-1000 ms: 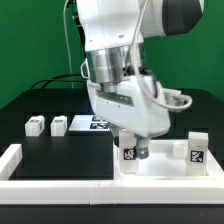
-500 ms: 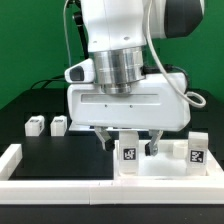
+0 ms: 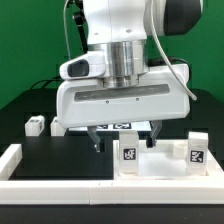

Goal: Assemble square table

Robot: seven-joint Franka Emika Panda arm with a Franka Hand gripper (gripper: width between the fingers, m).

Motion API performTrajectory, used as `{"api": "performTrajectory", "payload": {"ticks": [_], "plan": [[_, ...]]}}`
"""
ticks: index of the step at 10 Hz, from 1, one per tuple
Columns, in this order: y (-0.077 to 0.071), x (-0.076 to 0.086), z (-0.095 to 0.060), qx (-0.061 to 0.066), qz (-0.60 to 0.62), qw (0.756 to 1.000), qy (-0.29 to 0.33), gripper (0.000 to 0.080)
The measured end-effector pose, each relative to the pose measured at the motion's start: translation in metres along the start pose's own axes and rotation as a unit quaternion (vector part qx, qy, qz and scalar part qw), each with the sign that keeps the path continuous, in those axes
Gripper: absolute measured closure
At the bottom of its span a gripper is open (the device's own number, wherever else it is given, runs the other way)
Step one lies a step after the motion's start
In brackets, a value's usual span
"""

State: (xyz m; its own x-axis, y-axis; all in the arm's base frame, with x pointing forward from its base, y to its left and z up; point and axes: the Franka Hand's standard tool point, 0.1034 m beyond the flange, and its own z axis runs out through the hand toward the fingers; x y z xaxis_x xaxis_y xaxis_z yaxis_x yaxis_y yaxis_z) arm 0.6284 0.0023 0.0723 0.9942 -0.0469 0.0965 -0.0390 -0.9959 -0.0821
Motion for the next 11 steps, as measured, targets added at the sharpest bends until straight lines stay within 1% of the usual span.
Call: {"api": "performTrajectory", "payload": {"ticks": [1, 2, 3, 5, 6, 7, 8, 9, 10, 11], "plan": [[0.0001, -0.0001, 0.0002, 0.000, -0.001, 1.000, 0.000, 0.0384], [-0.0001, -0.0002, 0.0003, 0.000, 0.007, 1.000, 0.000, 0.0384], [-0.0002, -0.0003, 0.0005, 0.001, 0.040, 0.999, 0.000, 0.0511], [0.0015, -0.0003, 0.0007, 0.001, 0.115, 0.993, 0.000, 0.0511], [0.0018, -0.0004, 0.0008, 0.001, 0.130, 0.992, 0.000, 0.0511], [0.0030, -0.0007, 0.0010, -0.002, 0.213, 0.977, -0.001, 0.0511], [0.0038, -0.0012, 0.0013, -0.006, 0.292, 0.956, -0.003, 0.0511], [0.0027, -0.0015, 0.0010, -0.011, 0.386, 0.922, -0.011, 0.0511], [-0.0001, -0.0005, 0.0004, -0.013, 0.476, 0.879, -0.021, 0.0509], [0.0015, -0.0001, 0.0009, -0.007, 0.556, 0.830, -0.036, 0.0509]]}}
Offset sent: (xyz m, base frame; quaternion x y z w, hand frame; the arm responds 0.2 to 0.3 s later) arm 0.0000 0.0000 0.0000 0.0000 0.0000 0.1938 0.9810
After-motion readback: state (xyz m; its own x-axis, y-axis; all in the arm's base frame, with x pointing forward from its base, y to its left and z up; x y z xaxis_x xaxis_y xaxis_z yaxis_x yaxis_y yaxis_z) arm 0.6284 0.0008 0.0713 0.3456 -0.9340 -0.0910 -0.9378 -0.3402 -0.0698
